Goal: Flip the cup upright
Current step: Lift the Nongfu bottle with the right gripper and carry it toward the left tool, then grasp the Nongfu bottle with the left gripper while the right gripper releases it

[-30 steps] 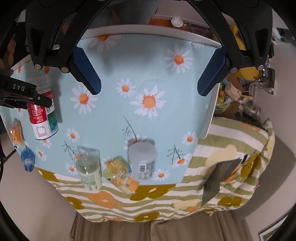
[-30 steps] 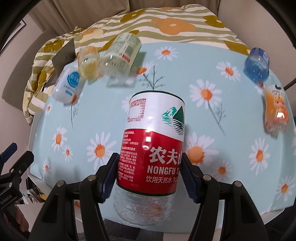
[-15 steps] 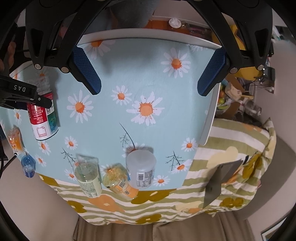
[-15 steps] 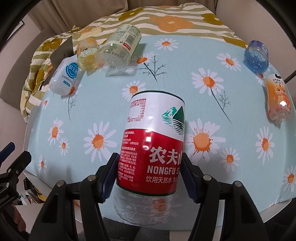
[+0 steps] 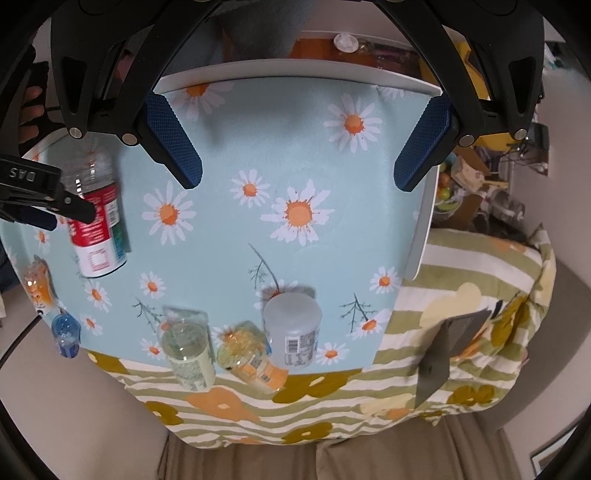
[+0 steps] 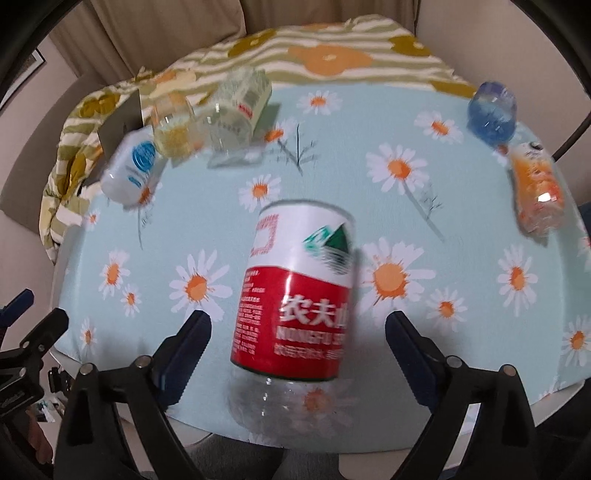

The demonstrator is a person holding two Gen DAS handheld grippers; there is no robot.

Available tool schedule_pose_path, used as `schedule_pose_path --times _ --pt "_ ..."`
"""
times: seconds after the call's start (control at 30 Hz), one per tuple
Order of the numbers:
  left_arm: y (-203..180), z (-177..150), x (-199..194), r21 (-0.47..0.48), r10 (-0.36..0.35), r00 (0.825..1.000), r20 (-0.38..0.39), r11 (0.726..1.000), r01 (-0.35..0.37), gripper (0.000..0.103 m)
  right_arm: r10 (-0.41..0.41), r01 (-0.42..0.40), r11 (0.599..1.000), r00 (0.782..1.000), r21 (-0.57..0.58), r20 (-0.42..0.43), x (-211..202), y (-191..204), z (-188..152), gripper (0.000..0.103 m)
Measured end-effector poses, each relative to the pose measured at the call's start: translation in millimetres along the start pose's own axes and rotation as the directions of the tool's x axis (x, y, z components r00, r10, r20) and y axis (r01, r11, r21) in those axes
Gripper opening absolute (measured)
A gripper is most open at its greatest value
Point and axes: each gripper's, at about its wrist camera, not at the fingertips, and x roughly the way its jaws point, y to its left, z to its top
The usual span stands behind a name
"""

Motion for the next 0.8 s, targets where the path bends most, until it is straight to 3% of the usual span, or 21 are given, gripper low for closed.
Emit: schedule_pose_path --times 0.3,0.5,0.7,0.8 --pt "-38.2 34.2 -29.5 0.072 -0.084 0.996 0.016 0.994 0.082 0.103 0.001 -0.004 0.999 0.995 0.035 0.101 -81.9 -29.6 8.2 0.095" --pt "-100.2 52.6 -14.7 0.095 -0.149 0.987 -0.059 0.983 0.154 0.103 -0.026 0.028 1.0 0.994 -0.01 0.108 -115.1 -69.4 16.9 0.095" --pt "-170.7 63.2 14.5 0.15 -0.137 0.979 -0.151 0.976 0.16 0.103 -0.019 0.024 0.999 0.996 -0.046 0.092 -125.9 -114.5 21.2 0.095" --pt "-190.5 68.2 32.3 0.122 -0.144 0.968 -0.204 0.978 0.171 0.103 -0.013 0.019 0.997 0.996 -0.068 0.087 -125.3 -134.4 22.3 0.095"
